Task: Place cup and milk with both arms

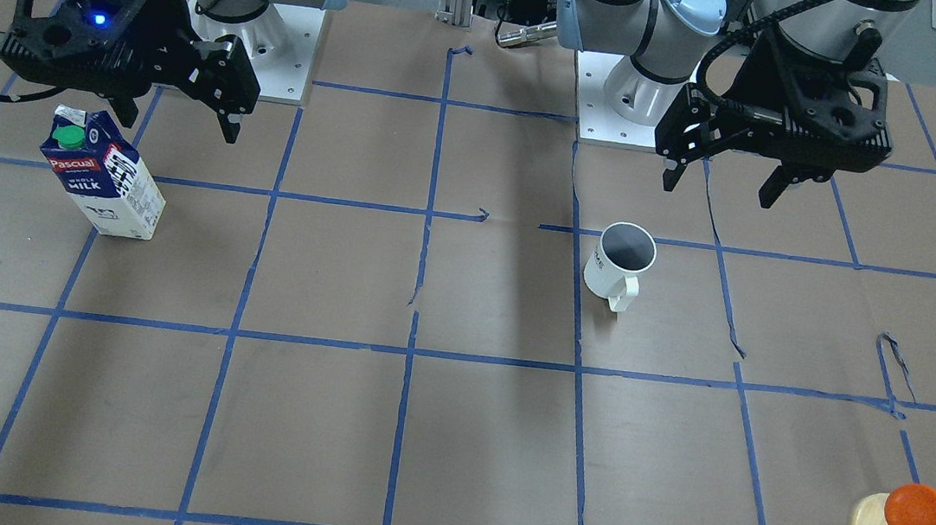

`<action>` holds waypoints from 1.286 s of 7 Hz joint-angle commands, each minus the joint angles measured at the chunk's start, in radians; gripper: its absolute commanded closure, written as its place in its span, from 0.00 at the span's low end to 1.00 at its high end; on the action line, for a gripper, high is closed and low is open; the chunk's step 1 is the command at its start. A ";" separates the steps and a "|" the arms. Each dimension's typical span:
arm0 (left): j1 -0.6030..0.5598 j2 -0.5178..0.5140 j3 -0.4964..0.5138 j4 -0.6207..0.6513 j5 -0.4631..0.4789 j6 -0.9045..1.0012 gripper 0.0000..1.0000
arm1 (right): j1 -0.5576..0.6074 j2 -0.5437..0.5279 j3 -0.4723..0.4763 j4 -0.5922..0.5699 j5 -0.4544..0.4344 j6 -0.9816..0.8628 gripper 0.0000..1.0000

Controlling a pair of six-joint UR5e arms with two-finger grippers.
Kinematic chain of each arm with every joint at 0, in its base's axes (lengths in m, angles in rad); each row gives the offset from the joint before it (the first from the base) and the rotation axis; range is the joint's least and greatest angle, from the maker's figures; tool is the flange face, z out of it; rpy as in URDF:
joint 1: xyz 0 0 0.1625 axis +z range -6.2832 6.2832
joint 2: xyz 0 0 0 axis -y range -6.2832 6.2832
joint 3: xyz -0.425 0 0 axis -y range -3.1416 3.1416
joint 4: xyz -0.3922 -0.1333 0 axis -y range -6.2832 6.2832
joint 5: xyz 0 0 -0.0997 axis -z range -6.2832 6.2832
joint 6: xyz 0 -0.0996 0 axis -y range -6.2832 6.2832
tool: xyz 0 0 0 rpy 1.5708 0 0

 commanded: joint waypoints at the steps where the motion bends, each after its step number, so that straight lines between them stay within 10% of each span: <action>1: 0.000 0.005 -0.039 0.005 -0.003 -0.012 0.00 | 0.000 0.000 0.001 0.000 0.000 0.000 0.00; 5: 0.006 -0.008 -0.053 -0.013 0.000 -0.007 0.00 | 0.000 0.000 0.001 0.000 0.000 0.000 0.00; 9: 0.147 -0.021 -0.462 0.302 -0.015 0.104 0.00 | 0.000 0.000 0.001 0.000 0.000 0.000 0.00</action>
